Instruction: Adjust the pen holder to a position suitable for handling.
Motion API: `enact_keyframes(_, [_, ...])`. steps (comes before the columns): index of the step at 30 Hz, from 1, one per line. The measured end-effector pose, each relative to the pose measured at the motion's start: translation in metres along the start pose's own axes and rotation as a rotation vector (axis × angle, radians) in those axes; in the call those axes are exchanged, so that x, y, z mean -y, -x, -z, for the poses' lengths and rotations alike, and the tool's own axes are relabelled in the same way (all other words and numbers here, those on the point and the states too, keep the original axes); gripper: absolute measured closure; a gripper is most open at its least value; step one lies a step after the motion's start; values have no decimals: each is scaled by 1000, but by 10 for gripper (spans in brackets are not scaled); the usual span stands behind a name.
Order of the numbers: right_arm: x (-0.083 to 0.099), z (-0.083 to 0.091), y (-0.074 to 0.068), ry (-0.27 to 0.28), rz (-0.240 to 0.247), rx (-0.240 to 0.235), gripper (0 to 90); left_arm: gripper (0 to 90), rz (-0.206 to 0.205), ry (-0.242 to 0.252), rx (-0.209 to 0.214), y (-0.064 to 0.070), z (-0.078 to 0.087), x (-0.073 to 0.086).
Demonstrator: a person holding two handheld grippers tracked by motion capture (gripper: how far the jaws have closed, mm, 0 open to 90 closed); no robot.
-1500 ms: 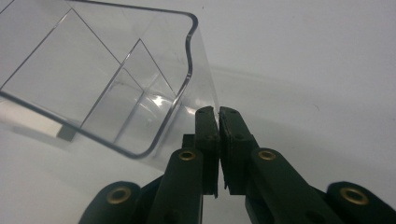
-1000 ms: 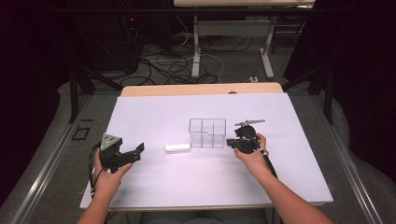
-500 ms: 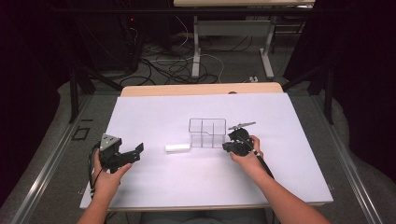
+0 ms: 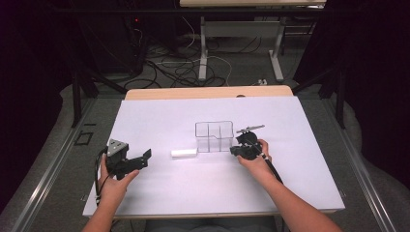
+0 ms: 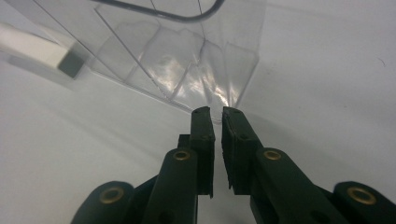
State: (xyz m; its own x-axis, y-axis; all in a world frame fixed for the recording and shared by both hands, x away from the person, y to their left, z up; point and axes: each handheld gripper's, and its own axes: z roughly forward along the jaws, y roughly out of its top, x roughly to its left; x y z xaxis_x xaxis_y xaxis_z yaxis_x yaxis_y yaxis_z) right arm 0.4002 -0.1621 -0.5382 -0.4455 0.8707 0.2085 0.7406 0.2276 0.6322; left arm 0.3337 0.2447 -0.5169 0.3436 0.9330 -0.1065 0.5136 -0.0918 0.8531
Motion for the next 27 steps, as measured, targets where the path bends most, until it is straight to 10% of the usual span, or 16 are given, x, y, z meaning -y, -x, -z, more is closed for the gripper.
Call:
enact_keyframes(20, [3,23,3,28,90,-47,512,158,-131,-81,45,25,-18,-3])
enact_keyframes(27, [-1,32,-6,44,261,-96,392,158,-123,-80,52,25,-15,-1])
